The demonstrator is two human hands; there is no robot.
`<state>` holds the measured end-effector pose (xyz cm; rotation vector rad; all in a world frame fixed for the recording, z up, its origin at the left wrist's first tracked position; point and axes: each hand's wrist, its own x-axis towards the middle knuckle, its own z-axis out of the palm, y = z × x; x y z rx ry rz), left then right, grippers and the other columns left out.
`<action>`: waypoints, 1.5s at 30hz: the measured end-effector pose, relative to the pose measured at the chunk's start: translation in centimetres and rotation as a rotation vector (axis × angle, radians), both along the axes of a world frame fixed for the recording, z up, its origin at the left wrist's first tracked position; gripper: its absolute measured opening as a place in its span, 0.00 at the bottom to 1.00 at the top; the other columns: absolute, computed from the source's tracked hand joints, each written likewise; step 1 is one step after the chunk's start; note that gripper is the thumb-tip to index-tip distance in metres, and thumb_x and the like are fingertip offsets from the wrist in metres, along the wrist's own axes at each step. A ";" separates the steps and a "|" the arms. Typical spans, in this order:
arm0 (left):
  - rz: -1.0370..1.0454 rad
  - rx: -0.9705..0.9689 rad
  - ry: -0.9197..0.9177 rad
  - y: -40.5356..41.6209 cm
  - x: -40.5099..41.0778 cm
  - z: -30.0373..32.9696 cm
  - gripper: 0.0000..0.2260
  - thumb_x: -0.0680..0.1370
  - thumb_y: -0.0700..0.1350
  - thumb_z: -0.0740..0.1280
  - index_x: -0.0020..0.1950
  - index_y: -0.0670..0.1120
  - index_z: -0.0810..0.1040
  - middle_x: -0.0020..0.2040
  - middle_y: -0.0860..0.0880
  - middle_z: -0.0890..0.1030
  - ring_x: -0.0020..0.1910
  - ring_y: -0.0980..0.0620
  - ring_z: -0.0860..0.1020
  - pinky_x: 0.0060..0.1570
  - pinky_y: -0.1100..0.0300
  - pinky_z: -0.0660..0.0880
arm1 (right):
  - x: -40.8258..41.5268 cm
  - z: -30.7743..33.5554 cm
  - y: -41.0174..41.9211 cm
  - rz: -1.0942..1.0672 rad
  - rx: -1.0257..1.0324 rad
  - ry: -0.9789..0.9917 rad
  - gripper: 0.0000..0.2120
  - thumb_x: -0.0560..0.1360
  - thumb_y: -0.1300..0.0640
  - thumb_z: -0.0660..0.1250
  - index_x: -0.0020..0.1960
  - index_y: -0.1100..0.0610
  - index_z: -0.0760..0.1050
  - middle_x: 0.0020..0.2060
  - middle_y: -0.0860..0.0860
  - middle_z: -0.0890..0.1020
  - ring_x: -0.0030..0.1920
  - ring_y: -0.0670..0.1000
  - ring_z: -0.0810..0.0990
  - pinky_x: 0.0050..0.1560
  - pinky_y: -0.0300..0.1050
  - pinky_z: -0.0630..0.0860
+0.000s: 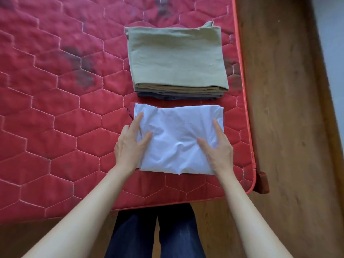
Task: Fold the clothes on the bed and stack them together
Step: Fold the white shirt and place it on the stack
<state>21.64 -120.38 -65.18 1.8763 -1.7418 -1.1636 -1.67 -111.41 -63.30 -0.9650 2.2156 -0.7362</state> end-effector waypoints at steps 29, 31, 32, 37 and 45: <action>0.127 -0.179 -0.016 -23.9 -11.5 -3.2 0.28 0.75 0.57 0.69 0.74 0.60 0.65 0.58 0.48 0.70 0.55 0.56 0.70 0.53 0.61 0.64 | -14.5 -5.7 -27.9 0.183 -0.035 -0.141 0.36 0.72 0.43 0.71 0.75 0.37 0.57 0.73 0.42 0.65 0.71 0.51 0.67 0.66 0.43 0.63; 0.128 -0.228 0.035 -23.8 -11.3 -2.9 0.28 0.75 0.58 0.69 0.73 0.60 0.66 0.64 0.57 0.68 0.57 0.62 0.67 0.56 0.64 0.64 | -14.6 -5.8 -27.7 0.177 -0.084 -0.136 0.36 0.72 0.42 0.71 0.75 0.38 0.57 0.71 0.34 0.63 0.71 0.46 0.65 0.64 0.39 0.60; 0.118 -0.254 0.060 -23.7 -11.2 -2.7 0.28 0.74 0.58 0.69 0.73 0.60 0.66 0.64 0.66 0.66 0.59 0.64 0.66 0.57 0.66 0.63 | -14.7 -5.7 -27.6 0.176 -0.106 -0.143 0.36 0.72 0.41 0.71 0.75 0.38 0.57 0.69 0.31 0.62 0.69 0.42 0.65 0.65 0.38 0.60; 0.056 -0.174 -0.179 -23.4 -11.4 -1.4 0.27 0.77 0.58 0.65 0.75 0.60 0.62 0.72 0.51 0.62 0.67 0.49 0.68 0.59 0.53 0.68 | -14.6 -4.9 -27.3 0.235 0.034 -0.004 0.33 0.75 0.36 0.62 0.76 0.38 0.53 0.74 0.46 0.64 0.71 0.54 0.66 0.65 0.49 0.64; -0.332 -0.656 -0.501 -24.0 -18.3 0.6 0.21 0.79 0.39 0.59 0.73 0.43 0.68 0.75 0.41 0.65 0.75 0.41 0.62 0.72 0.39 0.54 | -6.8 -2.9 -31.0 0.504 -0.185 0.548 0.25 0.81 0.50 0.56 0.76 0.54 0.61 0.76 0.58 0.59 0.77 0.58 0.53 0.75 0.58 0.47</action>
